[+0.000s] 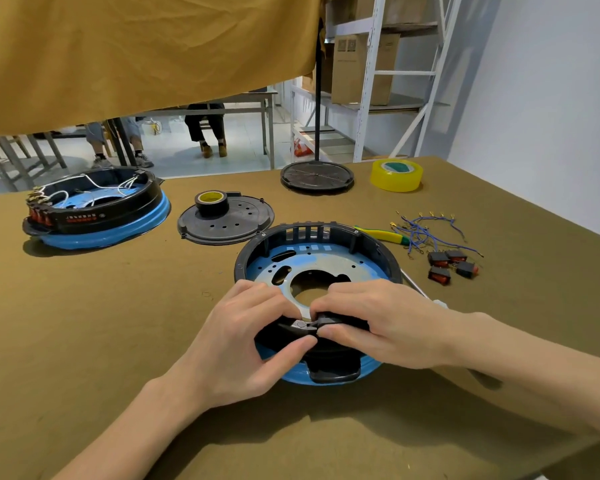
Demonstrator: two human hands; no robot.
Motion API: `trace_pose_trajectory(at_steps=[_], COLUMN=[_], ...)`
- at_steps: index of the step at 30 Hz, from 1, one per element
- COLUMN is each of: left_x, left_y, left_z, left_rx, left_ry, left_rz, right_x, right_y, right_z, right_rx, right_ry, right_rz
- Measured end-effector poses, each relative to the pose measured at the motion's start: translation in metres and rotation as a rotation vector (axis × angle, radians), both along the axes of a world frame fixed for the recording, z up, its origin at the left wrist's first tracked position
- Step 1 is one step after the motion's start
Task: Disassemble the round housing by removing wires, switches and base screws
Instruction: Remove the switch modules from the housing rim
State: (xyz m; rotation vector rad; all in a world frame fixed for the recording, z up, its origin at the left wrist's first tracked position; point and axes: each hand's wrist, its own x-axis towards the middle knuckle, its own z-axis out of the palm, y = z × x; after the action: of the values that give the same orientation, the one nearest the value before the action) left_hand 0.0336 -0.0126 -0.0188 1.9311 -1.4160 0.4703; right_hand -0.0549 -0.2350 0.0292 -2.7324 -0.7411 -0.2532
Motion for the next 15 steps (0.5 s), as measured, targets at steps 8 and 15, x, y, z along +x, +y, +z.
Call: trace_pose_trajectory(at_steps=[8, 15], left_x=[0.002, 0.000], left_y=[0.000, 0.000], left_z=[-0.002, -0.001], left_rx=[0.009, 0.021], left_ry=[0.021, 0.029], left_rz=[0.038, 0.038], right_x=[-0.004, 0.000], right_y=[-0.006, -0.001], right_z=[0.001, -0.008], right_rx=[0.173, 0.264], right_ry=[-0.004, -0.033], right_rz=[-0.001, -0.032])
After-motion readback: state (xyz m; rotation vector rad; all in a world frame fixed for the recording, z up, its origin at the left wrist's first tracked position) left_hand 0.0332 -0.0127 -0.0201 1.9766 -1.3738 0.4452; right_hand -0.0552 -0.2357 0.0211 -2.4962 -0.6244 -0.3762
